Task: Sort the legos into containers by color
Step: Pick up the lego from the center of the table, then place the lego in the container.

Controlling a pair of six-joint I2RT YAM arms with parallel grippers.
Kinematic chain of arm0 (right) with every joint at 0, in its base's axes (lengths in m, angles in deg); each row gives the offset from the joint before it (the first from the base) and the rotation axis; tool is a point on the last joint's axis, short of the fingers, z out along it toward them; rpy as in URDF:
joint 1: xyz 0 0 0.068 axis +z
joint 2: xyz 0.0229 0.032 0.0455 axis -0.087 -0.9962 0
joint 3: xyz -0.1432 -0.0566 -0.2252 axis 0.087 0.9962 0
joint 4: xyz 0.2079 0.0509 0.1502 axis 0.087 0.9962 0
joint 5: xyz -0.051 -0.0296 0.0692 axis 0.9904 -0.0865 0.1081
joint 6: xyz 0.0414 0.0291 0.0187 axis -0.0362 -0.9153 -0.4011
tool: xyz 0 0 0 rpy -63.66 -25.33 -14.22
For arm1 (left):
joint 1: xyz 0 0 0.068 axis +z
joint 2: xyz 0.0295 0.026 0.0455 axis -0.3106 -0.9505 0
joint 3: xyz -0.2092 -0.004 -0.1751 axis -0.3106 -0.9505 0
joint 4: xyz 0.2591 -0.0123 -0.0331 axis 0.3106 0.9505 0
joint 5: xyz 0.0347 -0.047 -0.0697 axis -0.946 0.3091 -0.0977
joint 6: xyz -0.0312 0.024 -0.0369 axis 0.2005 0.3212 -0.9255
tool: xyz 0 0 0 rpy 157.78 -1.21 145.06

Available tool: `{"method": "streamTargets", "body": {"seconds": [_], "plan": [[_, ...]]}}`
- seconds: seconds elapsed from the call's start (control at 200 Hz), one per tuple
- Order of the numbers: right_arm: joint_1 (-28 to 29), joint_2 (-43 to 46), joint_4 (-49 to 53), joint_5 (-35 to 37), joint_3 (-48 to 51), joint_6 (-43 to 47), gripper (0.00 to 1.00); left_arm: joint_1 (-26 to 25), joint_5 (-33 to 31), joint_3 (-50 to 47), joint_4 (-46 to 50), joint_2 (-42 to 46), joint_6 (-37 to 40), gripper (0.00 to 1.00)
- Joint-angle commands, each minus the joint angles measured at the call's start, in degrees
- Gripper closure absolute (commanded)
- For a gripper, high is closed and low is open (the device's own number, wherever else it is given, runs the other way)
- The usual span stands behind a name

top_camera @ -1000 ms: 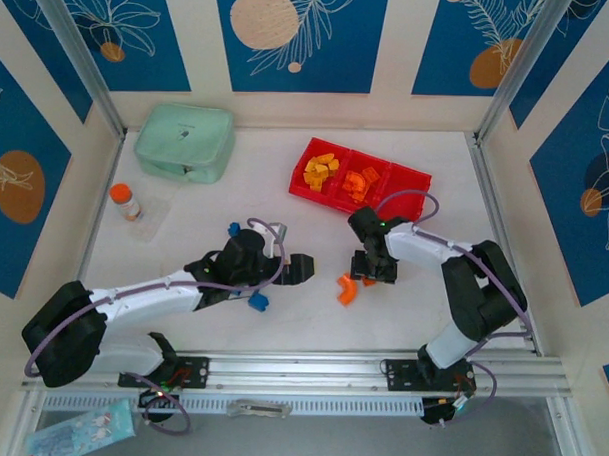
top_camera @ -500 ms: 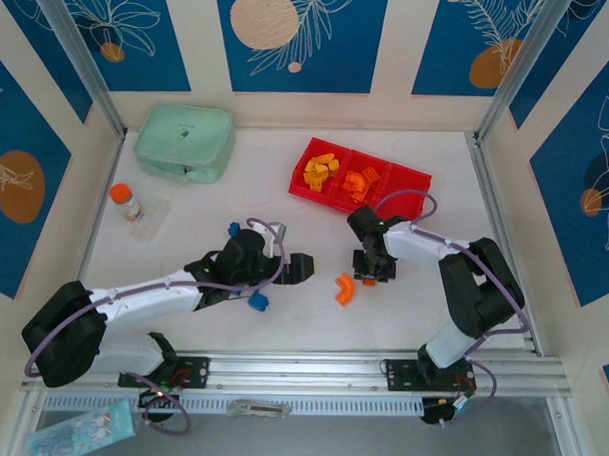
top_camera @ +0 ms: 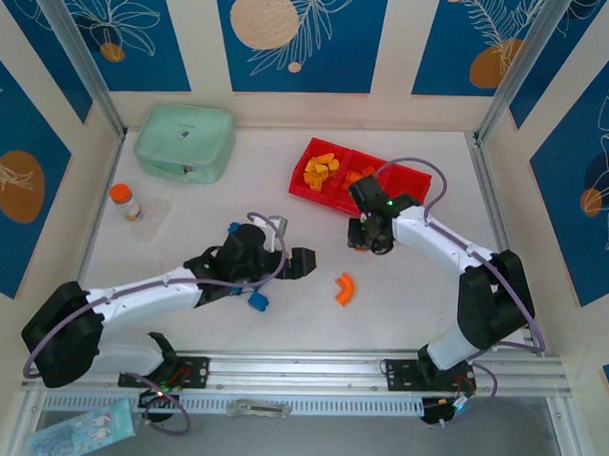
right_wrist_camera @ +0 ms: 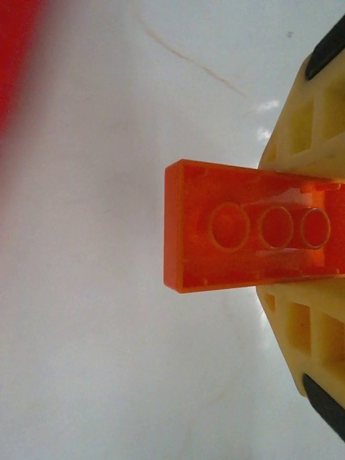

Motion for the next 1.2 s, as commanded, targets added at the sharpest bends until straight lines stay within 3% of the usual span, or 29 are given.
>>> {"method": "streamTargets", "body": {"seconds": [0.0,0.33,0.45,0.56,0.69,0.98,1.195], "plan": [[-1.5,-3.1,-0.2,2.7,-6.7,2.8,0.70,1.5,-0.9,2.8,0.8,1.0,1.7,0.01],[-7.3,-23.3,-1.2,4.3,-31.7,5.1,0.69,6.7,0.6,5.4,0.4,-0.8,1.0,0.01],[-8.9,-30.3,0.8,3.8,-40.4,5.9,0.60,8.1,1.6,5.8,0.1,-1.3,0.7,0.01],[-9.5,-32.7,3.0,3.7,-44.6,5.8,0.47,8.8,2.2,6.0,0.2,-1.2,0.9,0.01],[-9.5,-29.1,1.9,3.9,-41.1,5.9,0.38,8.8,2.2,5.8,0.5,-0.8,1.1,0.01],[-4.9,-13.5,-1.0,1.0,-21.3,4.6,0.34,8.7,4.3,3.5,2.3,2.2,0.6,0.01],[-0.2,-5.8,3.0,1.5,-10.9,4.6,0.29,8.3,4.1,-1.2,4.5,7.7,0.1,0.01]]}}
